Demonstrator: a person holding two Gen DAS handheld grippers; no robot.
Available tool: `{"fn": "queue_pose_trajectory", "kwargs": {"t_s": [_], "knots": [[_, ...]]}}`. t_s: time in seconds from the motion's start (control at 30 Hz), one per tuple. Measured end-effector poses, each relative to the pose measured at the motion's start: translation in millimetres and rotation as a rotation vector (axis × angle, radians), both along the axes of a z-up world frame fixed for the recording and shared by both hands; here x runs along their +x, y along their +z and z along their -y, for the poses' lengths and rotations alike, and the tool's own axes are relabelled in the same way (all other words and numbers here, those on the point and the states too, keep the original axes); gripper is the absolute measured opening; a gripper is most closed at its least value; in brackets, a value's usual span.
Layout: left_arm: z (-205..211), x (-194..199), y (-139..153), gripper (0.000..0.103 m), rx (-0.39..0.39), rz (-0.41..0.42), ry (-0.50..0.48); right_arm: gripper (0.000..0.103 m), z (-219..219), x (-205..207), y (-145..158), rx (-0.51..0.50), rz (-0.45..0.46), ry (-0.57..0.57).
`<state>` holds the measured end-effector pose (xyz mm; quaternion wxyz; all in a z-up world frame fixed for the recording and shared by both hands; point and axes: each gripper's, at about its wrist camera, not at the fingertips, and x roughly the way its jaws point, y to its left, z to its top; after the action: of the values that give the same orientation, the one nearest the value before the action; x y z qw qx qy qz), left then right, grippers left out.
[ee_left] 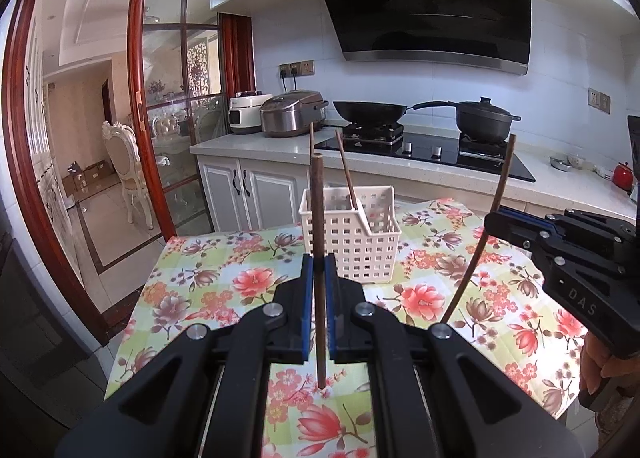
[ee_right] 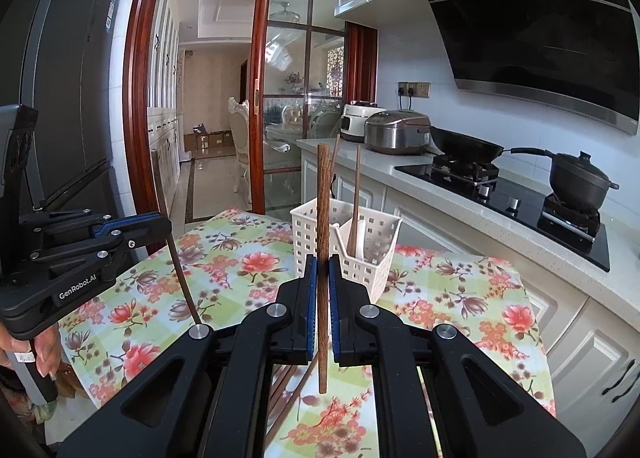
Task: Organize utensils
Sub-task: 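Lower the chopsticks into the caddy while opening both tools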
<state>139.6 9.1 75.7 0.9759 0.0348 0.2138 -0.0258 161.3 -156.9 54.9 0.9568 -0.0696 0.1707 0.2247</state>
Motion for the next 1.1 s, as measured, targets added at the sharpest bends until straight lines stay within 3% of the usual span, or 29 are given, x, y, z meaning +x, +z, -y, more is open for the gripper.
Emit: {"fn": "queue_pose_trajectory", "kwargs": {"t_s": [0.47, 0.83, 1.1], "knots": [[-8, 61, 62, 0.006, -0.066, 0.044, -0.021, 0.006, 1, 54, 44, 0.027, 0.044, -0.039], [4, 122, 114, 0.006, -0.032, 0.115, -0.021, 0.006, -12, 108, 70, 0.031, 0.076, -0.053], [2, 175, 116, 0.006, -0.082, 0.094, -0.025, 0.006, -21, 161, 61, 0.018, 0.029, -0.065]]}}
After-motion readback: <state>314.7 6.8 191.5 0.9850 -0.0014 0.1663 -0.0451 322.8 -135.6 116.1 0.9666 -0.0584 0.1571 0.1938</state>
